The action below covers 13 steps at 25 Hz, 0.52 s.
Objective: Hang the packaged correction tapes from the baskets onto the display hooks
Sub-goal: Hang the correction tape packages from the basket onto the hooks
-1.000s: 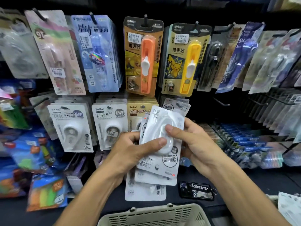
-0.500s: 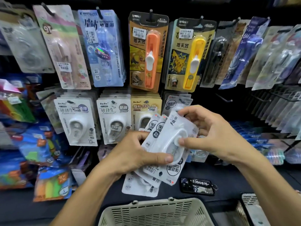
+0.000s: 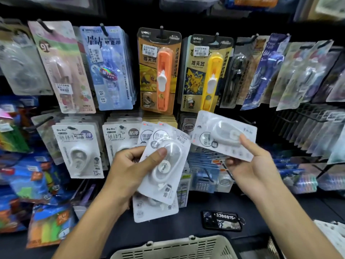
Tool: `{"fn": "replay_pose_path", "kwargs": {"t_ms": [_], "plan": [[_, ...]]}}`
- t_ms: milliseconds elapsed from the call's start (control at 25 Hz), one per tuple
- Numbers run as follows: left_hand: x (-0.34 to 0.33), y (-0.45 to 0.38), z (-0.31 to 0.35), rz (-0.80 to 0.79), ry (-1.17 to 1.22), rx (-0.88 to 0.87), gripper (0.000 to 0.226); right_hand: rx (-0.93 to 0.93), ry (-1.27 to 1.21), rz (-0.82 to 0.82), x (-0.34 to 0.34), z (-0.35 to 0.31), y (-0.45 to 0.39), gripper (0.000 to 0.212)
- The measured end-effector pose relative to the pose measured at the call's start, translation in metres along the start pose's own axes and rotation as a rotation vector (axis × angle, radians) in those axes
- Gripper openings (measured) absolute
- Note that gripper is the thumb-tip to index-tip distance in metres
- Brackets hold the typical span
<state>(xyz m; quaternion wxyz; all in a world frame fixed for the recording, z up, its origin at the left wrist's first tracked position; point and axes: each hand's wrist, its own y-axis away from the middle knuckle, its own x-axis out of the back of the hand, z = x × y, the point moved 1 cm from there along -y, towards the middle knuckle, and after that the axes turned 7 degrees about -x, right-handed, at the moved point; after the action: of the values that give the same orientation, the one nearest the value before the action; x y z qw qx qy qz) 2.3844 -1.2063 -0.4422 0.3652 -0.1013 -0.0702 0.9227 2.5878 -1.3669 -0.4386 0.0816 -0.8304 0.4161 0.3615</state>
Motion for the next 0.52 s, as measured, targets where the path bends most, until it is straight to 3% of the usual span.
{"fn": "replay_pose_path", "kwargs": {"t_ms": [160,320,520], "plan": [[-0.004,0.005,0.000,0.070,-0.004,-0.052,0.036,-0.056,-0.001,0.142,0.000,0.025,0.006,0.028],[-0.003,0.004,0.000,0.109,0.052,-0.030,0.040,-0.131,0.308,0.198,-0.006,0.048,0.022,0.036],[-0.002,0.003,-0.003,0.141,0.030,-0.058,0.045,0.006,0.210,0.352,-0.007,0.055,0.029,0.035]]}}
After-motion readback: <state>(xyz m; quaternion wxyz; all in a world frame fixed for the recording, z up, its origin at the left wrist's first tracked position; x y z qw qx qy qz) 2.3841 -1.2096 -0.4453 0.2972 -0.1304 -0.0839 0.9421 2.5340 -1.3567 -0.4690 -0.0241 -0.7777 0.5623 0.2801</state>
